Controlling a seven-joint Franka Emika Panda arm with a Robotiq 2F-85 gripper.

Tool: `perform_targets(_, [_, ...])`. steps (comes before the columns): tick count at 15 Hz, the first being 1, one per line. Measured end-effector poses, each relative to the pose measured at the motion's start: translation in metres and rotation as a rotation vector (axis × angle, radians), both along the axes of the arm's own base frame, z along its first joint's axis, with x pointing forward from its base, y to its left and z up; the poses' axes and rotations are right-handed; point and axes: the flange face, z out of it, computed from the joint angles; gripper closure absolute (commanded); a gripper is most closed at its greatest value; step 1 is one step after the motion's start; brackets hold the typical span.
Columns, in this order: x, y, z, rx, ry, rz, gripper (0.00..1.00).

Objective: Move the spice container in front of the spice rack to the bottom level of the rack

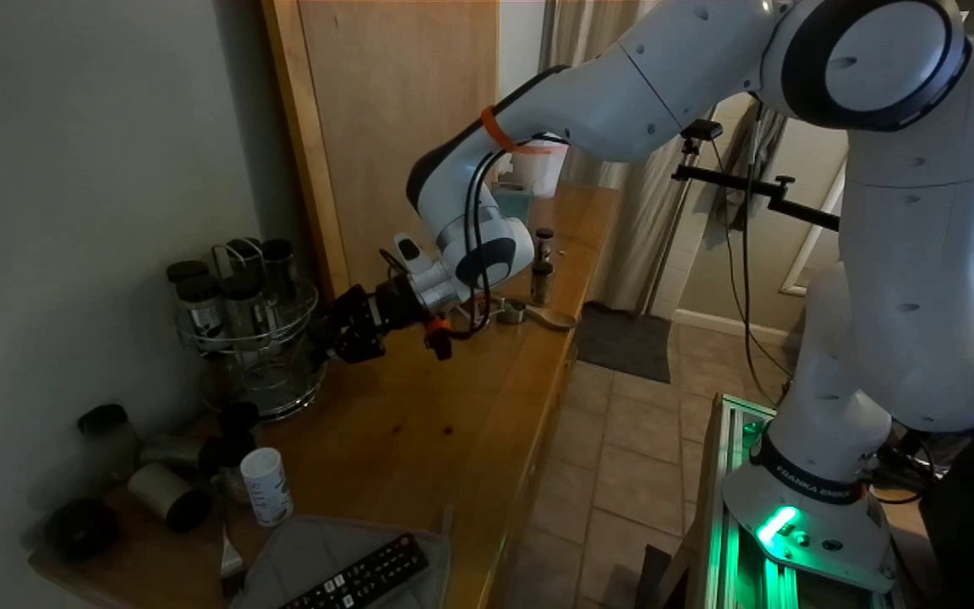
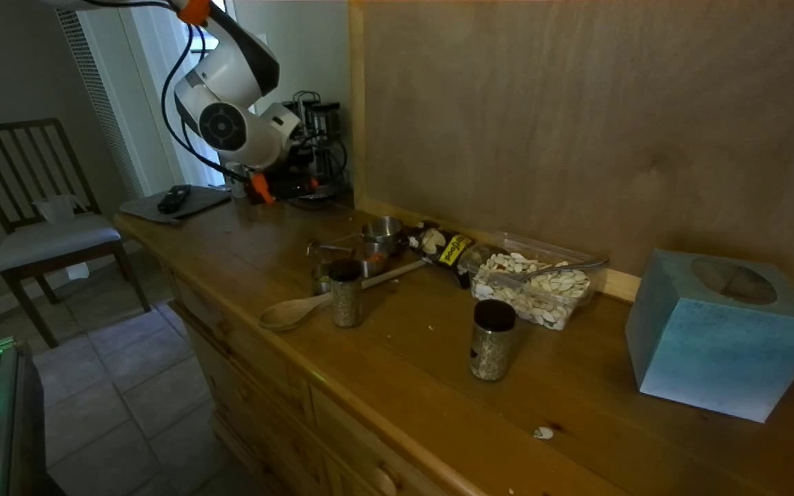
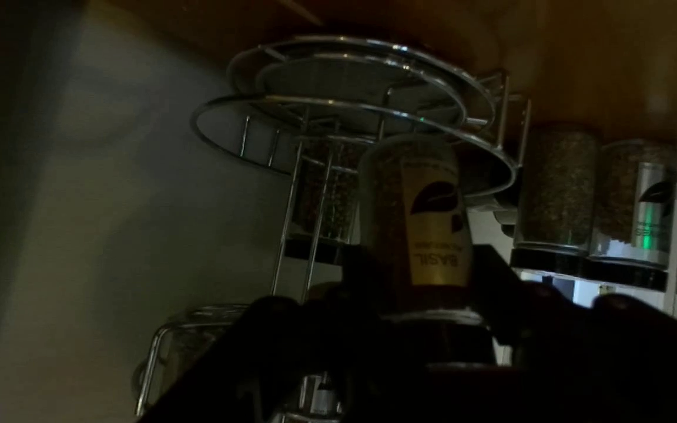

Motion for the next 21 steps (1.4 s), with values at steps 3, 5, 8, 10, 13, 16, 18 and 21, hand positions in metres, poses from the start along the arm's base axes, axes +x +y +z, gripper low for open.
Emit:
perform_targets(3, [0.0026, 0.0011, -0.0038, -0.001, 0.003, 0.001, 0.77])
perform_targets(5, [0.005, 0.0017, -0.0041, -0.004, 0.001, 0.002, 0.77])
perform_targets(8, [0.0072, 0.0025, -0.0024, -0.012, -0.003, 0.003, 0.77])
perform_targets(10, [0.0077, 0.0028, -0.0017, -0.018, -0.003, 0.002, 0.77])
perform_targets(13, [0.008, 0.0031, -0.0019, -0.021, 0.001, 0.0, 0.77])
perform_targets(16, [0.0081, 0.0036, -0.0036, -0.022, 0.006, 0.001, 0.77])
perform_targets(18, [0.0085, 0.0042, -0.0048, -0.025, 0.011, 0.007, 0.77])
perform_targets(21, [0.0109, 0.0053, -0.006, -0.038, 0.03, 0.024, 0.77])
